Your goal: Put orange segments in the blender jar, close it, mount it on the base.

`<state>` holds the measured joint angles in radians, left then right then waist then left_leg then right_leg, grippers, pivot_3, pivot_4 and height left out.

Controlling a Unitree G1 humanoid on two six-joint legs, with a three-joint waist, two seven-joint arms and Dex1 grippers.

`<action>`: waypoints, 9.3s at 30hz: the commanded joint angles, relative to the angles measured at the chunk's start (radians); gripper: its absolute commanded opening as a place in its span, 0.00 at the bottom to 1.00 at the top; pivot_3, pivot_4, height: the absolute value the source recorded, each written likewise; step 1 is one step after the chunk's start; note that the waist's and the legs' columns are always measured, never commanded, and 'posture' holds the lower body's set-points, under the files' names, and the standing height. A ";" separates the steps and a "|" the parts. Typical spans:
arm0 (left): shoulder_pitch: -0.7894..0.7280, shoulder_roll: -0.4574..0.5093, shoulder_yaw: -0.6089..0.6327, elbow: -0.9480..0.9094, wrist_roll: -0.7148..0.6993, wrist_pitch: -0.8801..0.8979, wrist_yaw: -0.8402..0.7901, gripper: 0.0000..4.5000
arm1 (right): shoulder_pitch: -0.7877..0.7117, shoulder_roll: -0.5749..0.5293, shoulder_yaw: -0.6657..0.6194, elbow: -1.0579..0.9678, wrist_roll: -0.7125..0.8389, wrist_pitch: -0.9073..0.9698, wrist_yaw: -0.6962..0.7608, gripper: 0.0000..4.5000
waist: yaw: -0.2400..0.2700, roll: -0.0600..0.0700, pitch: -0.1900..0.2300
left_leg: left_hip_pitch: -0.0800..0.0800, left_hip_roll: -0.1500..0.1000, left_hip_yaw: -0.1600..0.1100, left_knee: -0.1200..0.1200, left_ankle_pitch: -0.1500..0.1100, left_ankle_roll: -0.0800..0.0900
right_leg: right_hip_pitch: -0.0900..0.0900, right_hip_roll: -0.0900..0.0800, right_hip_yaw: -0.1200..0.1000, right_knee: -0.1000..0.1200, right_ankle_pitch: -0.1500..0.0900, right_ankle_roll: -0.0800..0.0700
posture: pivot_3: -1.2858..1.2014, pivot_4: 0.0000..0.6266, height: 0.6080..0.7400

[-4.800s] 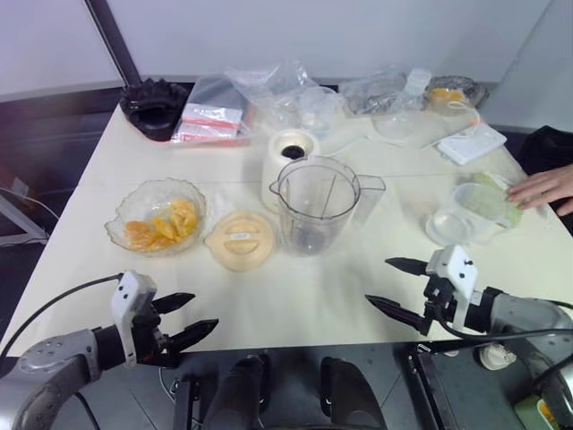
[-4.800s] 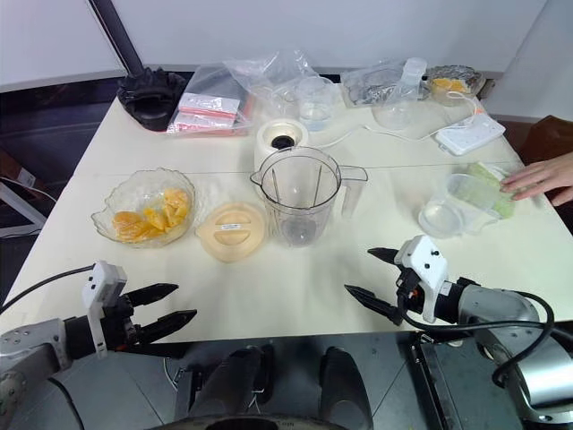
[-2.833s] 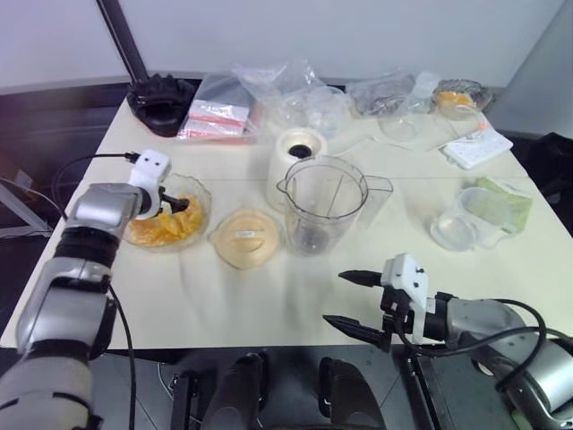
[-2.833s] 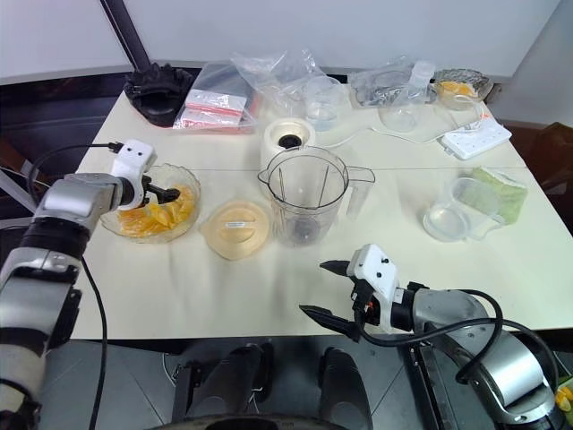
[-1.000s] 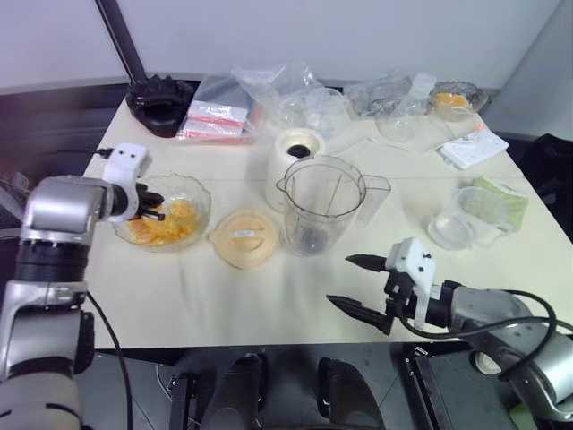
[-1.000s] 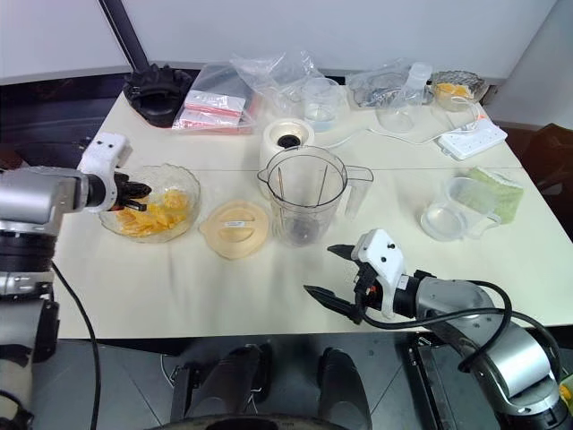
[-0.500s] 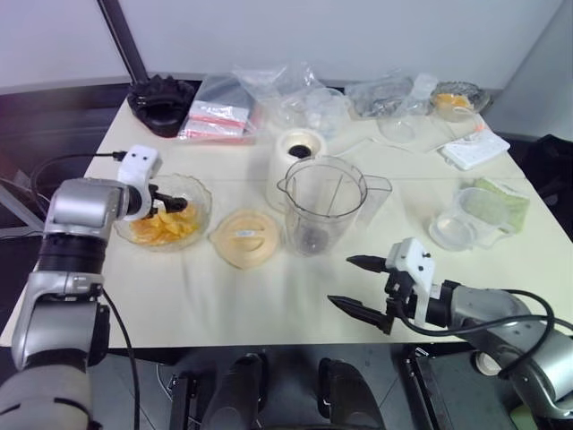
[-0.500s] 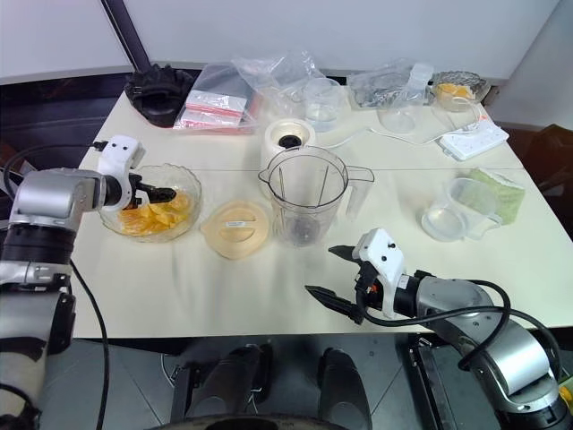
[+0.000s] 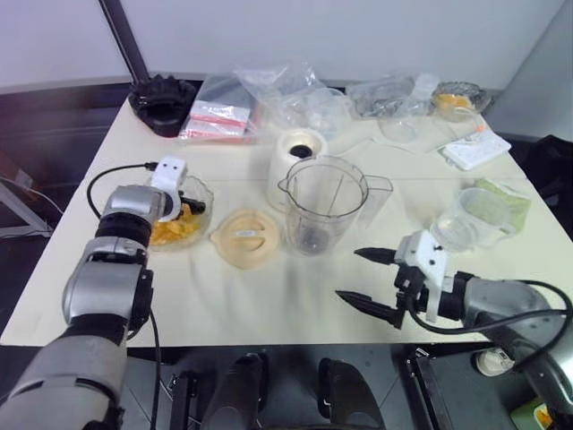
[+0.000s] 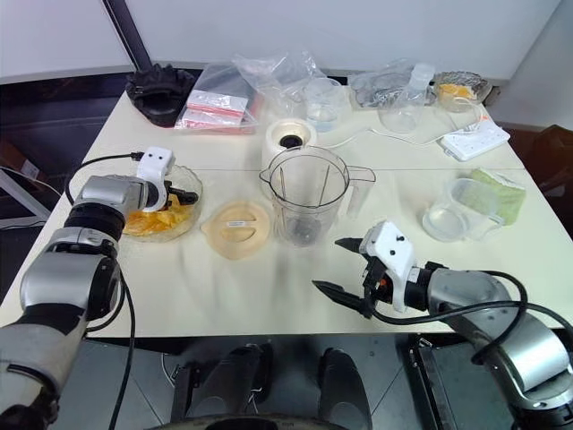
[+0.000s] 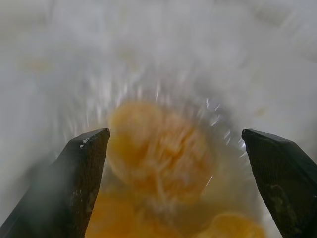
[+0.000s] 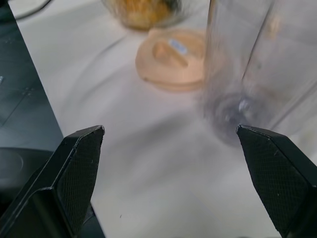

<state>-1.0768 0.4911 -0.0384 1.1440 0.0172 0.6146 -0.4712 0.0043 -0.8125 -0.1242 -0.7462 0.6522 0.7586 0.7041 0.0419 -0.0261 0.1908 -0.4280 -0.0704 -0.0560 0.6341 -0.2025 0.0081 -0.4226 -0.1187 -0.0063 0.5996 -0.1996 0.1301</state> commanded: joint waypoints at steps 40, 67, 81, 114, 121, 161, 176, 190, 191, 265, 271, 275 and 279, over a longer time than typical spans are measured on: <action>0.117 0.186 0.030 -0.729 -0.030 0.546 -0.087 0.01 | -0.022 0.031 0.022 -0.011 0.021 0.018 -0.060 1.00 | -0.006 -0.001 0.000 | -0.001 0.000 0.000 0.002 -0.001 -0.001 | -0.001 0.000 0.001 0.002 0.000 0.000 | 0.52 0.24 1.00; -0.032 -0.019 0.041 0.014 0.040 -0.035 0.174 0.85 | 0.001 0.045 0.031 0.011 -0.004 -0.007 -0.056 1.00 | -0.003 -0.001 0.000 | -0.001 0.000 0.000 0.002 0.000 0.000 | -0.001 0.000 0.000 0.002 0.000 0.000 | 0.52 0.24 1.00; -0.011 -0.048 0.084 0.103 0.024 -0.117 0.249 0.73 | 0.034 0.046 0.024 0.006 -0.015 -0.031 -0.062 1.00 | -0.002 -0.001 -0.001 | -0.001 0.000 0.000 0.005 0.000 0.000 | 0.000 0.000 0.000 0.003 0.001 0.001 | 0.52 0.24 1.00; 0.314 0.031 0.098 -1.066 -0.033 0.714 0.210 0.01 | -0.004 0.045 0.043 0.062 -0.044 -0.046 -0.017 1.00 | -0.005 -0.001 -0.001 | 0.000 0.000 0.000 0.005 -0.002 -0.003 | -0.001 0.000 0.001 0.004 0.001 0.001 | 0.52 0.24 1.00; 0.381 0.166 0.145 -1.271 -0.164 0.718 0.039 0.01 | 0.012 0.008 -0.028 0.099 -0.031 -0.056 0.032 1.00 | -0.005 0.000 -0.001 | 0.000 0.000 0.000 0.005 -0.002 -0.003 | -0.001 0.000 0.001 0.004 -0.001 -0.002 | 0.52 0.24 1.00; -0.216 0.128 0.005 -0.764 -0.462 0.127 -0.838 0.01 | 0.062 -0.069 -0.413 -0.094 0.316 0.089 -0.180 1.00 | -0.008 0.000 0.000 | -0.004 0.001 0.001 0.000 0.000 0.001 | -0.003 0.000 0.001 -0.003 -0.001 -0.004 | 0.52 0.24 1.00; -0.189 -0.114 -0.220 -0.729 -0.402 0.130 -0.908 0.01 | 0.088 -0.066 -0.412 -0.131 0.340 0.089 -0.253 1.00 | -0.004 0.001 0.000 | -0.007 0.001 0.001 0.008 -0.001 0.003 | -0.002 0.000 0.001 -0.002 -0.001 -0.004 | 0.52 0.24 1.00; -0.241 -0.153 -0.273 -0.552 -0.256 -0.054 -0.936 0.98 | 0.124 -0.061 -0.419 -0.139 0.333 0.070 -0.271 1.00 | -0.002 0.001 0.000 | -0.013 0.001 0.001 0.014 -0.003 0.007 | -0.004 0.000 0.000 -0.003 0.000 -0.004 | 0.52 0.24 1.00; -0.244 -0.154 -0.272 -0.546 -0.250 -0.067 -0.935 0.98 | 0.125 -0.060 -0.418 -0.137 0.332 0.067 -0.271 1.00 | -0.002 0.001 0.000 | -0.013 0.001 0.000 0.014 -0.003 0.007 | -0.004 0.000 0.000 -0.003 0.000 -0.004 | 0.52 0.24 1.00; 0.440 0.102 0.026 -1.618 -0.694 0.268 -0.289 0.99 | -0.670 0.102 -0.240 1.917 -0.531 -0.949 -0.422 0.02 | -0.059 0.018 -0.001 | 0.009 0.000 0.001 0.011 -0.002 0.005 | 0.015 0.003 0.003 -0.002 0.001 -0.005 | 0.52 0.24 1.00; 0.446 0.126 0.049 -1.594 -0.691 0.256 -0.286 0.99 | -0.644 0.119 -0.239 1.889 -0.509 -0.946 -0.401 0.01 | -0.054 0.017 -0.001 | 0.009 -0.001 -0.001 0.011 -0.002 0.005 | 0.017 0.003 0.002 -0.003 0.000 -0.005 | 0.52 0.24 1.00; 0.457 0.186 0.063 -1.561 -0.672 0.232 -0.336 0.99 | -0.629 0.126 -0.237 1.794 -0.498 -0.943 -0.413 0.01 | -0.060 0.017 -0.001 | 0.009 -0.001 -0.001 0.011 -0.002 0.005 | 0.017 0.003 0.002 -0.003 0.000 -0.005 | 0.52 0.24 1.00; 0.449 0.249 0.071 -1.487 -0.647 0.189 -0.389 0.99 | -0.655 0.139 -0.229 1.574 -0.486 -0.868 -0.434 0.01 | -0.063 0.022 0.002 | 0.009 0.000 0.000 0.010 -0.002 0.005 | 0.015 0.003 0.003 -0.002 0.000 -0.005 | 0.52 0.24 1.00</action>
<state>-0.6201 0.7269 -0.0025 -0.3530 -0.6403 0.8359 -0.8400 -0.6168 -0.6645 -0.3498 0.9643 0.1461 -0.1251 0.2829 -0.0213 -0.0042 0.1924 -0.4193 -0.0707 -0.0562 0.6440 -0.2044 0.0128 -0.4085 -0.1159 -0.0035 0.5979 -0.1996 0.1252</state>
